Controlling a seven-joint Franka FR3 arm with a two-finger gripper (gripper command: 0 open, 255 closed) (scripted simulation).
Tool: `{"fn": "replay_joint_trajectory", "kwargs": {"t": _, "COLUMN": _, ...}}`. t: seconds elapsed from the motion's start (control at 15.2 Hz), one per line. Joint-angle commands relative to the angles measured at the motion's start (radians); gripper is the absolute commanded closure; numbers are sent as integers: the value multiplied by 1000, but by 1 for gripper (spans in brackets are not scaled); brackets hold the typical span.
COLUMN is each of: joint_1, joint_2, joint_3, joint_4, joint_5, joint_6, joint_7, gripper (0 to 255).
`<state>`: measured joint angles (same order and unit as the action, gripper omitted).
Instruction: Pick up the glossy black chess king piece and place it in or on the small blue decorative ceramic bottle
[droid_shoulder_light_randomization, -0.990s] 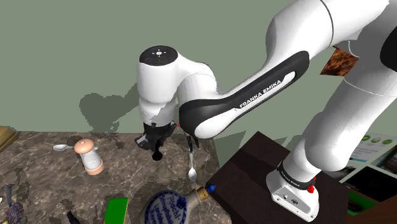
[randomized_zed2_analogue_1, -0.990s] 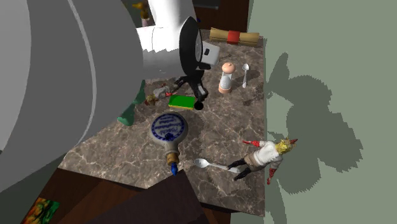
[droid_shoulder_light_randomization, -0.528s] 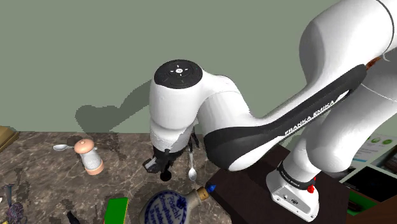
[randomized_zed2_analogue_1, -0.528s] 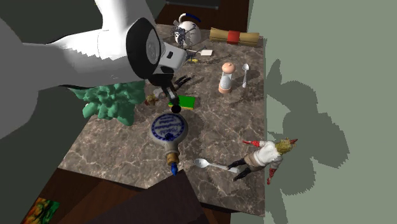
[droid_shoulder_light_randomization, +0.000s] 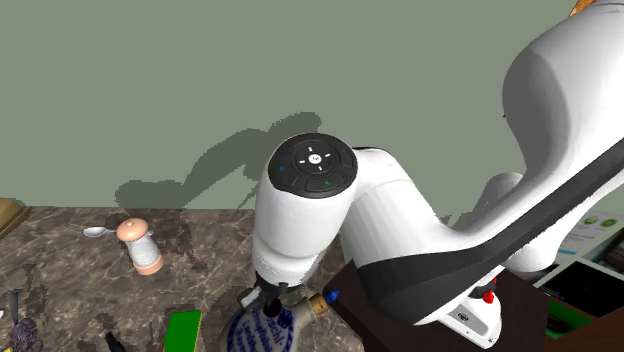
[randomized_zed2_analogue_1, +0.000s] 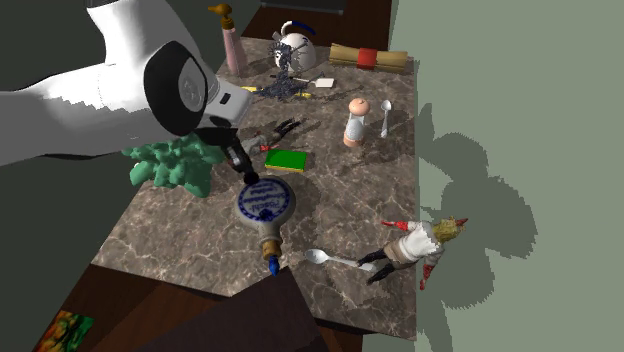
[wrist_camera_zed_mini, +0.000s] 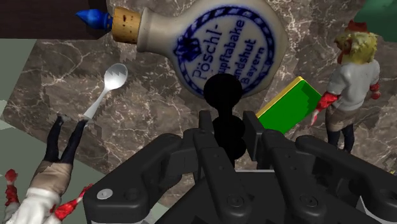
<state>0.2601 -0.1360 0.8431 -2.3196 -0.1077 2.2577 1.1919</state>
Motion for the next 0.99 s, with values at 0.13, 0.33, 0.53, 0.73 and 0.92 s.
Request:
{"fn": "replay_joint_trajectory", "kwargs": {"t": 0.13, "joint_1": -9, "joint_2": 42, "joint_3": 15, "joint_4": -23, "joint_5": -47, "joint_6": 48, "joint_7": 44, "gripper": 255}}
{"fn": "replay_joint_trajectory", "kwargs": {"t": 0.33, "joint_1": -16, "joint_2": 81, "joint_3": 24, "joint_4": -37, "joint_5": -93, "joint_6": 84, "joint_7": 83, "gripper": 255}}
{"fn": "replay_joint_trajectory", "kwargs": {"t": 0.53, "joint_1": -21, "joint_2": 124, "joint_3": 28, "joint_4": -49, "joint_5": -147, "joint_6": 117, "joint_7": 127, "gripper": 255}}
{"fn": "replay_joint_trajectory", "kwargs": {"t": 0.73, "joint_1": -21, "joint_2": 178, "joint_3": 26, "joint_4": -59, "joint_5": -220, "joint_6": 151, "joint_7": 185, "gripper": 255}}
{"fn": "replay_joint_trajectory", "kwargs": {"t": 0.92, "joint_1": -20, "joint_2": 178, "joint_3": 25, "joint_4": -59, "joint_5": -220, "joint_6": 152, "joint_7": 185, "gripper": 255}}
